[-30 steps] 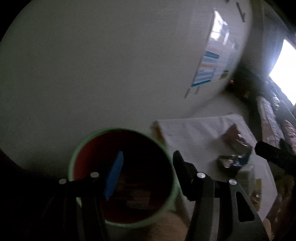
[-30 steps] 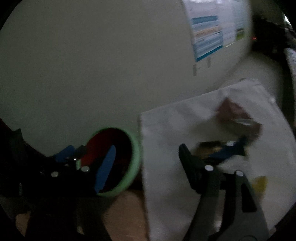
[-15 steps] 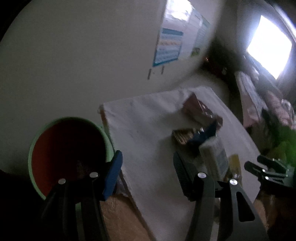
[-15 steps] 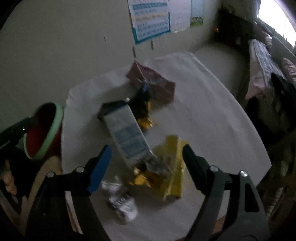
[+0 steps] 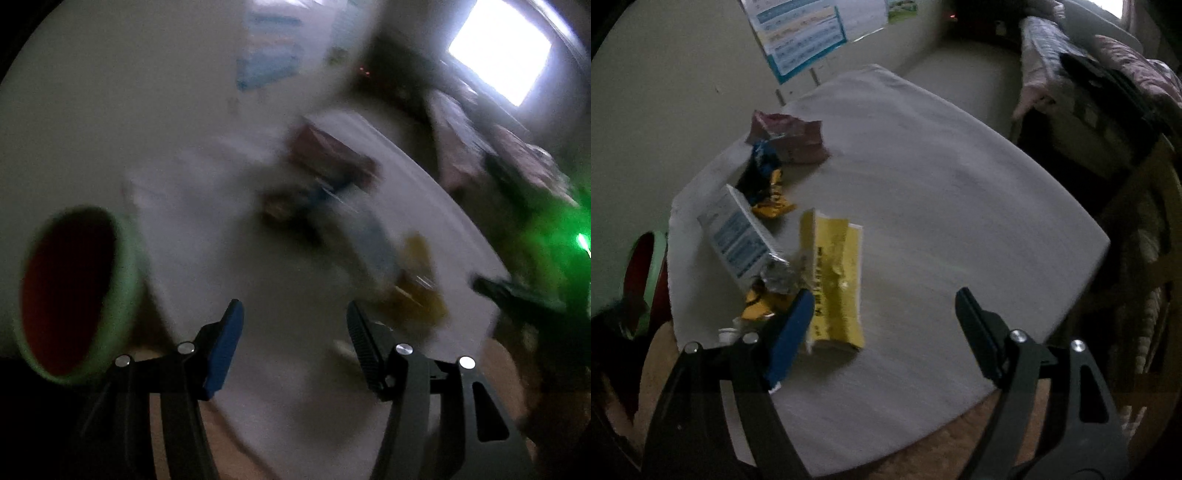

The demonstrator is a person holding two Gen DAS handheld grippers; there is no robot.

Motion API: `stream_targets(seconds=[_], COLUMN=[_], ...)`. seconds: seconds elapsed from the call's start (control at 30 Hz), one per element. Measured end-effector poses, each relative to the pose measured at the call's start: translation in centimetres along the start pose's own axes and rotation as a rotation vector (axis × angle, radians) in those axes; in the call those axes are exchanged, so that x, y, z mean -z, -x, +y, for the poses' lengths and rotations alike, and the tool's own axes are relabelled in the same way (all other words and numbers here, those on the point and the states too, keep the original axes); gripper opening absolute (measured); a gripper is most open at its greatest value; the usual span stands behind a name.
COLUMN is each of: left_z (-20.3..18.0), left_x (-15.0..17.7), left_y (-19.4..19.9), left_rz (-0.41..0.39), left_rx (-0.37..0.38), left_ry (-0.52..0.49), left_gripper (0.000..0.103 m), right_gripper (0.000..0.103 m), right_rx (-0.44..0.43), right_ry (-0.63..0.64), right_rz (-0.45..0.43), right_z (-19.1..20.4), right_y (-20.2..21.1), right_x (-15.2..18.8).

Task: Collect trash
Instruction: 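Move both grippers back over the remaining trash on the table, then grasp the crumpled printed paper cup with the left gripper and lift it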

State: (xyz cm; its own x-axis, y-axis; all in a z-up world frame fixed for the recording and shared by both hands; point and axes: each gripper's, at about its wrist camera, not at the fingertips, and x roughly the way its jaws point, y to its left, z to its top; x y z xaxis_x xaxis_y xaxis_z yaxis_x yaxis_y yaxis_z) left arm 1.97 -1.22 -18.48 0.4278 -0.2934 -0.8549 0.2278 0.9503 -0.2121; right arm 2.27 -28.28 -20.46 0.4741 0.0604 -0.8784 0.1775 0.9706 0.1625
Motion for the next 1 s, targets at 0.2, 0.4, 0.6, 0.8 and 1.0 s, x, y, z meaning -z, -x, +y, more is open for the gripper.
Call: stream_targets(seconds=[0.2, 0.4, 0.6, 0.8, 1.0], left_z=[-5.2, -6.6, -6.7, -5.5, -3.0], left_x=[2.3, 2.8, 2.8, 2.1, 1.2], left_y=[-3.7, -5.8, -5.7, -4.2, -3.2], left_rz=[0.128, 0.199, 0.199, 0.168, 0.145], left_rx=[0.086, 0.105, 0.142, 0.121, 0.075], left_ry=[-0.114, -0.169, -0.166, -0.187, -0.175], left_gripper=[0.053, 0.037, 0.017, 0.0, 0.0], right_gripper=[0.077, 0.077, 0.077, 0.077, 0.077], right_rx=[-0.007, -0.012, -0.022, -0.06, -0.085], right_ry=[0.019, -0.005, -0.025, 0.003, 0.083], right_rz=[-0.037, -0.038, -0.029, -0.028, -0.03], right_z=[0.6, -0.2, -0.6, 0.4, 2.8], right_y=[0.7, 1.0, 0.8, 0.8, 0.8], right_x=[0.2, 0.4, 0.6, 0.4, 0.3])
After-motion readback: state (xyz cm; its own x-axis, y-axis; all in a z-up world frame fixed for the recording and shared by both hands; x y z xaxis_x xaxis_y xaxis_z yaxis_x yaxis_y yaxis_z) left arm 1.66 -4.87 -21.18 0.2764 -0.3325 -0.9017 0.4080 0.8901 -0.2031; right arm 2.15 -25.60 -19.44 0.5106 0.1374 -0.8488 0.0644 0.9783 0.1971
